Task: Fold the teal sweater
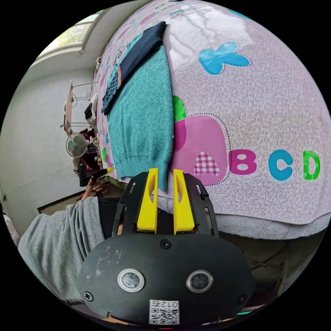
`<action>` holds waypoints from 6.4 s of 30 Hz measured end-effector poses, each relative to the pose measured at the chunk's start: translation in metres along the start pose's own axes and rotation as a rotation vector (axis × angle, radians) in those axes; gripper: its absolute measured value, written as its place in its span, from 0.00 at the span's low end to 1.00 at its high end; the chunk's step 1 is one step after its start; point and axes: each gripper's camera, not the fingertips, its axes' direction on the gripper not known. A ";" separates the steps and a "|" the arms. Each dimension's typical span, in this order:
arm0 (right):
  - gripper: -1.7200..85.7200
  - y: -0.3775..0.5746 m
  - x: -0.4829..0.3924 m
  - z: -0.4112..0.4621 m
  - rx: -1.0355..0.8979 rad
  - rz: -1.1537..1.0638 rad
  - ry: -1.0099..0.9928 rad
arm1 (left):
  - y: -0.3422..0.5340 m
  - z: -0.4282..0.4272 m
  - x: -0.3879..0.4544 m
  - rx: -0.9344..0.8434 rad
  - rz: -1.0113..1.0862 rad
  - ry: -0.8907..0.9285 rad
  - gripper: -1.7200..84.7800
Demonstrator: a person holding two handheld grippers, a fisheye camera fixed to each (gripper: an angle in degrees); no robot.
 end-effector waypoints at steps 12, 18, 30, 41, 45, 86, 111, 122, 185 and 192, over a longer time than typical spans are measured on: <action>0.10 0.057 -0.055 0.020 0.004 0.000 -0.020 | 0.035 0.030 -0.025 0.009 0.027 -0.009 0.05; 0.02 0.094 -0.054 0.009 0.027 0.011 -0.116 | 0.051 0.032 -0.047 0.012 0.014 -0.031 0.03; 0.01 0.182 -0.092 -0.101 0.272 -0.338 -0.691 | 0.136 -0.084 -0.068 0.438 0.237 0.391 0.02; 0.01 0.275 -0.145 -0.159 0.301 -0.607 -0.769 | 0.205 -0.157 -0.031 0.516 0.457 0.387 0.02; 0.01 0.308 -0.147 -0.160 0.266 -0.647 -0.826 | 0.231 -0.168 -0.032 0.514 0.450 0.445 0.02; 0.01 -0.231 -0.165 0.005 0.303 0.048 -0.513 | -0.251 -0.144 -0.029 0.231 -0.155 0.381 0.02; 0.09 -0.064 -0.144 0.092 0.180 -0.139 0.121 | -0.060 -0.114 0.025 0.196 0.112 -0.074 0.08; 0.08 -0.068 -0.136 0.150 0.146 -0.202 0.227 | -0.042 -0.067 0.057 0.194 0.222 -0.269 0.07; 0.03 -0.297 -0.059 -0.060 0.251 -0.292 0.459 | -0.218 -0.043 0.166 0.090 0.279 -0.386 0.04; 0.03 -0.314 -0.011 -0.073 0.111 -0.327 0.423 | -0.213 -0.039 0.173 0.085 0.261 -0.377 0.04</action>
